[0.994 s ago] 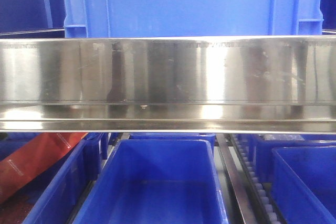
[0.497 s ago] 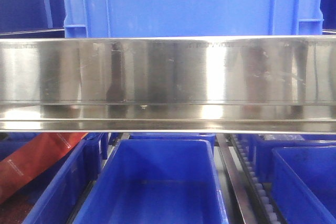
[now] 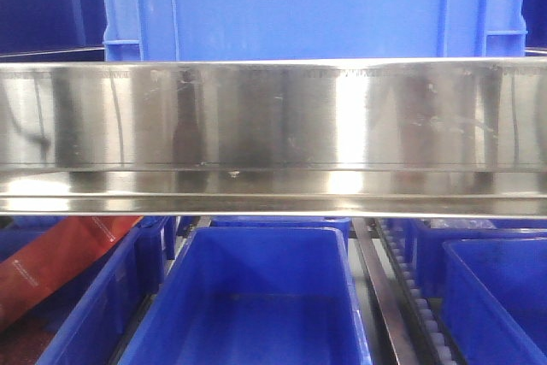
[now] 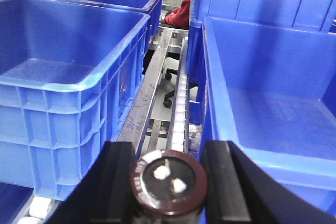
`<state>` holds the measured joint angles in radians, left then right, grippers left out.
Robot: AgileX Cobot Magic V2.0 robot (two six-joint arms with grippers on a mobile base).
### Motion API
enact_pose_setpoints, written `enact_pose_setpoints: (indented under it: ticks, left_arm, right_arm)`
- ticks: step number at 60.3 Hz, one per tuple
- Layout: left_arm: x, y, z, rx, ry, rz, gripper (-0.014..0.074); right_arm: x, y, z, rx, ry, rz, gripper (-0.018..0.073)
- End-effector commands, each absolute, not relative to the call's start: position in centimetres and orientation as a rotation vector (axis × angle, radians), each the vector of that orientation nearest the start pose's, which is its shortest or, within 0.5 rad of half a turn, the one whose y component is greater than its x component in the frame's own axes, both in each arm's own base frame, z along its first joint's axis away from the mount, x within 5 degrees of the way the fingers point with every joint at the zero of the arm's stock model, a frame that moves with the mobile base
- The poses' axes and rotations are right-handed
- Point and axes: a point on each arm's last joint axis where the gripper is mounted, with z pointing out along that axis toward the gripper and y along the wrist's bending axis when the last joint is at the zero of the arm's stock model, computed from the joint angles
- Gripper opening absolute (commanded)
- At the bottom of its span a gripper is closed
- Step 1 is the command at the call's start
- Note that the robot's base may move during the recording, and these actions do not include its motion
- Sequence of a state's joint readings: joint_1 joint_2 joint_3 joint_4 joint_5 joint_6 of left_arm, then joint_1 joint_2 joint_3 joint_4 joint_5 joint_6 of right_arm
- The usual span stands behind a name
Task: Place cylindrical capacitor in blue bin on shelf
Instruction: 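Lower the orange cylinder into a blue bin and open the left gripper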
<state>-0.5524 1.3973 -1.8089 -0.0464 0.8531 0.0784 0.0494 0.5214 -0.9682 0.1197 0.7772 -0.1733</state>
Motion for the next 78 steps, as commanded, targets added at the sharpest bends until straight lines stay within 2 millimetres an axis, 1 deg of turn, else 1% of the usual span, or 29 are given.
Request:
enact_pose_setpoints:
  ticks: [1,6,11,16,20,24,29,33,34,36,37,39,43,45,47,53,56,61,63,67,71,72,73,78]
  left_arm:
    - [26.3,-18.0,50.8,0.638,1.859,-0.390,-0.0111]
    - [28.7,-20.3,49.1,0.670,1.898,-0.393,-0.0111]
    - [30.6,-22.1,47.4,0.691,1.932,-0.393,-0.0111]
    - [32.4,-23.4,45.1,0.704,1.979,-0.388,-0.0111]
    - [33.3,-24.1,43.7,0.713,2.008,-0.381,-0.0106]
    - [34.1,-24.6,42.5,0.721,2.033,-0.375,-0.0063]
    - [34.8,-25.1,41.3,0.730,2.059,-0.369,0.0050]
    - [35.1,-25.3,40.8,0.733,2.070,-0.366,0.0204]
    - [35.1,-25.3,40.7,0.734,2.072,-0.366,0.0256]
    - [35.2,-25.4,40.7,0.733,2.071,-0.369,0.0325]
    - [35.2,-25.4,40.7,0.732,2.069,-0.369,0.0375]
    - [35.2,-25.4,40.7,0.731,2.067,-0.370,0.0437]
    - [35.2,-25.4,40.7,0.730,2.064,-0.370,0.0552]
    - [35.2,-25.4,40.7,0.730,2.064,-0.370,0.0597]
    - [35.2,-25.4,40.7,0.730,2.063,-0.371,0.0619]
    - [35.1,-25.4,40.9,0.732,2.071,-0.375,0.0606]
    - [34.9,-25.3,41.3,0.731,2.071,-0.384,0.0593]
    - [34.3,-24.8,42.7,0.724,2.046,-0.390,0.0559]
    - [33.9,-24.6,43.3,0.721,2.034,-0.392,0.0531]
    - [33.2,-24.1,44.6,0.719,2.022,-0.396,0.0447]
    - [32.1,-23.3,46.0,0.716,2.011,-0.397,0.0324]
    - [31.8,-23.1,46.2,0.719,2.016,-0.396,0.0278]
    - [31.3,-22.7,46.7,0.722,2.019,-0.396,0.0213]
    - [29.9,-21.5,47.7,0.735,2.054,-0.377,0.0040]
  right_arm:
    - [6.5,1.0,42.7,-0.182,1.761,0.036,-0.0162]
    - [6.5,1.0,42.7,-0.182,1.761,0.036,-0.0162]
    - [6.5,1.0,42.7,-0.182,1.761,0.036,-0.0162]
    - [6.5,1.0,42.7,-0.182,1.761,0.036,-0.0162]
    - [6.5,1.0,42.7,-0.182,1.761,0.036,-0.0162]
    - [6.5,1.0,42.7,-0.182,1.761,0.036,-0.0162]
    - [6.5,1.0,42.7,-0.182,1.761,0.038,-0.0162]
    - [6.5,1.0,42.7,-0.182,1.761,0.041,-0.0162]
    - [6.5,1.0,42.7,-0.182,1.761,0.041,-0.0162]
    - [6.5,1.0,42.7,-0.182,1.761,0.041,-0.0162]
    - [6.5,1.0,42.7,-0.182,1.761,0.041,-0.0162]
    - [6.5,1.0,42.7,-0.182,1.761,0.041,-0.0162]
    - [6.5,1.0,42.7,-0.182,1.761,0.041,-0.0162]
    - [6.5,1.0,42.7,-0.182,1.761,0.041,-0.0162]
    - [6.5,1.0,42.7,-0.182,1.761,0.041,-0.0162]
    - [6.5,1.1,42.7,-0.181,1.761,0.043,-0.0162]
    - [6.5,1.1,42.7,-0.181,1.761,0.043,-0.0162]
    - [6.5,1.1,42.7,-0.181,1.761,0.043,-0.0162]
    - [6.5,1.1,42.7,-0.181,1.761,0.043,-0.0162]
    - [6.5,1.0,42.7,-0.181,1.759,0.041,-0.0162]
    - [6.5,1.0,42.7,-0.181,1.759,0.041,-0.0162]
    - [6.5,1.0,42.7,-0.181,1.759,0.041,-0.0162]
    - [6.5,1.0,42.7,-0.181,1.759,0.041,-0.0162]
    - [6.5,1.0,42.7,-0.181,1.759,0.041,-0.0162]
